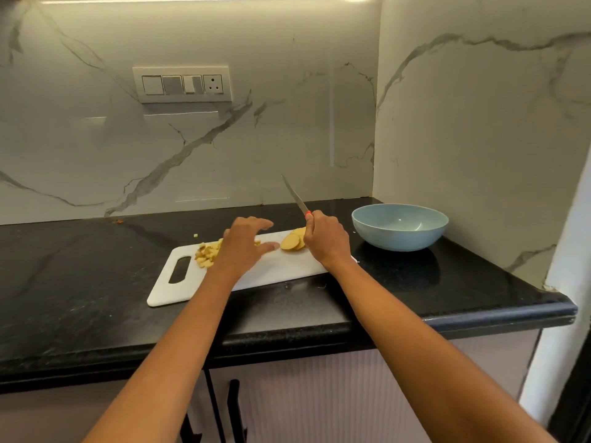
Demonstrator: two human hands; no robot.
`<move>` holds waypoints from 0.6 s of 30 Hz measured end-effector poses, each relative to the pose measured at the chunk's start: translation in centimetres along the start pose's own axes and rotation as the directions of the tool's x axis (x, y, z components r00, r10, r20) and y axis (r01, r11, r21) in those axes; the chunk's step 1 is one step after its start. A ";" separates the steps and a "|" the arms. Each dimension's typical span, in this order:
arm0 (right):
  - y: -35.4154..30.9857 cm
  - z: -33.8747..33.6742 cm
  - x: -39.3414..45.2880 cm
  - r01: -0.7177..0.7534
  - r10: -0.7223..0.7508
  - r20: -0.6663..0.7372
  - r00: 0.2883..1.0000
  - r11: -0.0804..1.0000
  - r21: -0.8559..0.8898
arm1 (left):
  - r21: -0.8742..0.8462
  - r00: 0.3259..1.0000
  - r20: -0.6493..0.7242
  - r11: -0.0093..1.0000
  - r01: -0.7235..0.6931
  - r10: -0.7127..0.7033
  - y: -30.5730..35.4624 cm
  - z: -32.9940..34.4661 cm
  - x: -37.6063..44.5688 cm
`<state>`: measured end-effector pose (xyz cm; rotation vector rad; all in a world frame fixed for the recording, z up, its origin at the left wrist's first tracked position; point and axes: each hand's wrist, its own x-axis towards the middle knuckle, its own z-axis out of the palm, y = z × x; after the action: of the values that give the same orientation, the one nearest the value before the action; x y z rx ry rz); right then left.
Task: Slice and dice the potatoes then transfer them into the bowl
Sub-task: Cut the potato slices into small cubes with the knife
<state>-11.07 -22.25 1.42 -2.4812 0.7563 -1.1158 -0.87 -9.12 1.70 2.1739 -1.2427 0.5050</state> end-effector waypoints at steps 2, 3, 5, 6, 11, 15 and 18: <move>0.3 0.1 0.5 -0.033 0.033 -0.018 0.999 0.999 -0.006 | 0.102 0.988 0.151 0.995 -0.005 -0.010 0.7 1.1 0.9; 0.4 0.2 0.7 -0.033 0.033 -0.028 0.999 0.999 -0.007 | 0.117 0.979 0.202 0.993 0.000 -0.024 0.8 1.5 1.4; 0.3 0.4 0.9 -0.013 0.013 -0.032 0.999 1.000 -0.004 | 0.086 0.963 0.266 0.996 0.011 -0.034 0.9 2.3 2.2; 0.3 0.5 0.9 0.000 0.000 -0.027 1.000 1.000 -0.003 | 0.060 0.959 0.280 0.998 0.014 -0.030 0.9 2.6 2.4; 0.4 0.6 1.2 0.003 -0.002 -0.059 0.998 1.000 0.027 | 0.020 0.979 0.203 1.000 -0.011 0.007 0.1 3.0 3.0; 0.5 0.7 1.3 -0.009 0.012 -0.076 0.997 0.999 0.040 | -0.067 0.997 0.077 0.997 -0.027 0.033 -0.1 3.0 2.8; 0.5 0.5 1.2 -0.020 0.023 -0.073 0.997 0.999 0.038 | -0.110 0.993 0.118 0.994 -0.010 0.023 -0.2 3.0 2.6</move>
<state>-10.21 -23.34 1.52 -2.4073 0.7731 -1.2086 0.67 -12.65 0.84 2.1294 -1.3204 0.3101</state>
